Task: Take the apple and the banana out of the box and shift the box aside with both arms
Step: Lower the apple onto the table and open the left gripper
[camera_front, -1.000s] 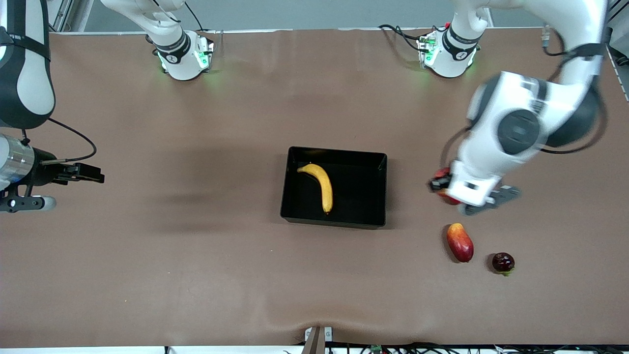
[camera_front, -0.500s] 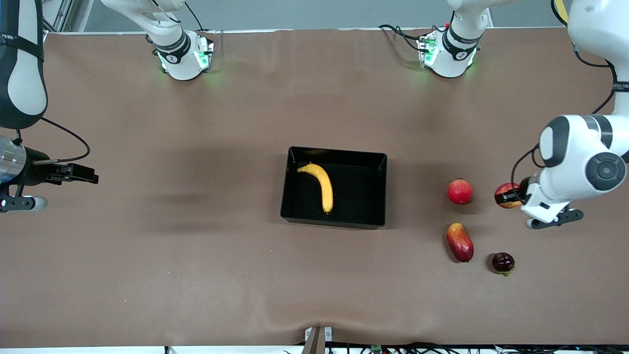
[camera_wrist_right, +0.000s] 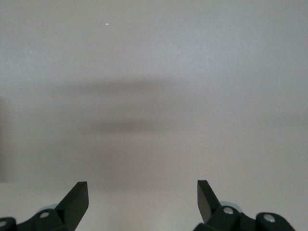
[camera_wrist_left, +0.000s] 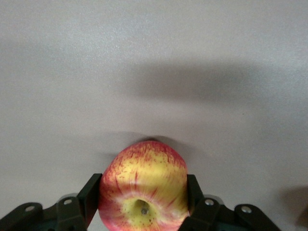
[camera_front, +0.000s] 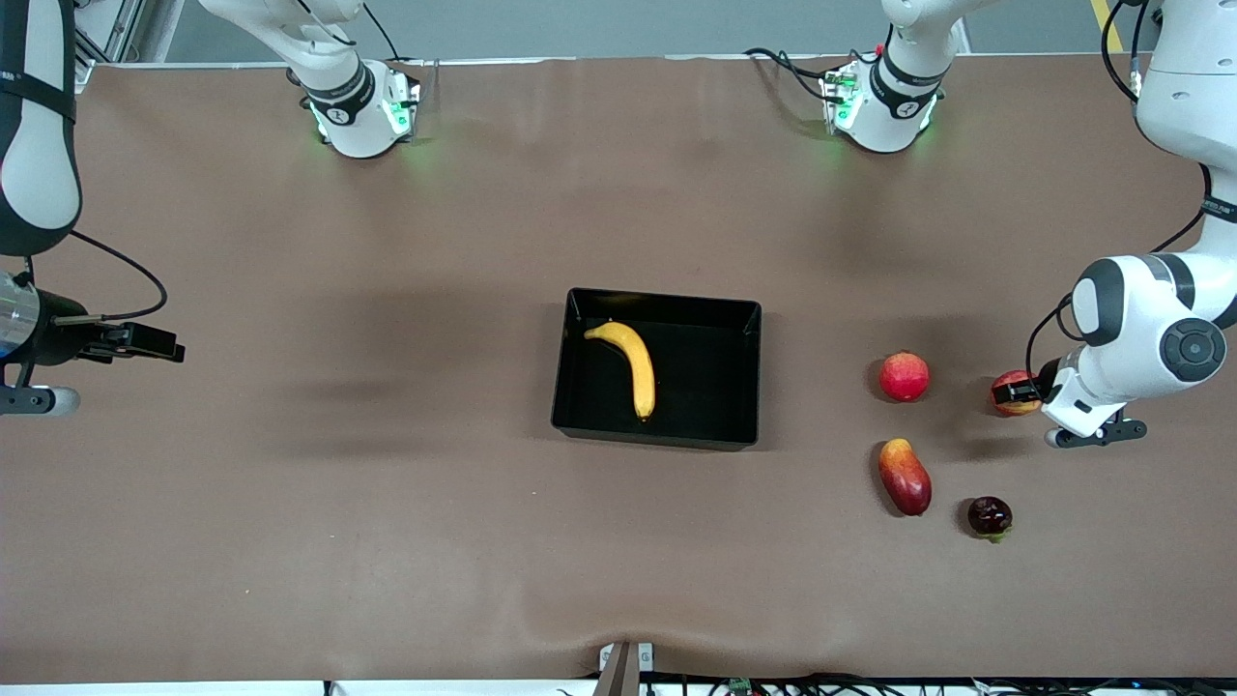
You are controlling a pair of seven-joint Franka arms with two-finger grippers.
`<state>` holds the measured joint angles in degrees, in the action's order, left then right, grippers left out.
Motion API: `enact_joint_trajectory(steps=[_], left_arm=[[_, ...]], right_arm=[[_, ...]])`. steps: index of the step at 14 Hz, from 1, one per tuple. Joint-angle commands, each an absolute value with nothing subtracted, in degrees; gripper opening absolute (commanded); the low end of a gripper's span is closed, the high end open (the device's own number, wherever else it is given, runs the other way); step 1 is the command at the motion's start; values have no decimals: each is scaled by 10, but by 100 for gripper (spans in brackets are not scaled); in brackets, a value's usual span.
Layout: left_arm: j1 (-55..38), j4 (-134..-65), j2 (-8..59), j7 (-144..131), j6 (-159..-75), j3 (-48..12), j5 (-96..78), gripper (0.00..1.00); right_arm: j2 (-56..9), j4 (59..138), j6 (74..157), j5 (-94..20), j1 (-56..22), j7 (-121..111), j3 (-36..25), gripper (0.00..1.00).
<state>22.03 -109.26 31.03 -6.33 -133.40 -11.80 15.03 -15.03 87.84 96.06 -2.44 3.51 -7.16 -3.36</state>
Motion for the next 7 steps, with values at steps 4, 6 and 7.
enact_joint_trajectory(steps=[4,6,7], left_arm=[[225,-1093,238,-70,-1258,-163,155,100],[224,-1091,184,-87,-1190,-205,131,100],[224,-1090,165,-108,-1167,-236,114,100]], right_arm=[[-153,864,960,-31,40,-101,-27,100],[-153,864,959,-30,37,-138,-28,100],[-153,864,959,-30,39,-145,-28,100]])
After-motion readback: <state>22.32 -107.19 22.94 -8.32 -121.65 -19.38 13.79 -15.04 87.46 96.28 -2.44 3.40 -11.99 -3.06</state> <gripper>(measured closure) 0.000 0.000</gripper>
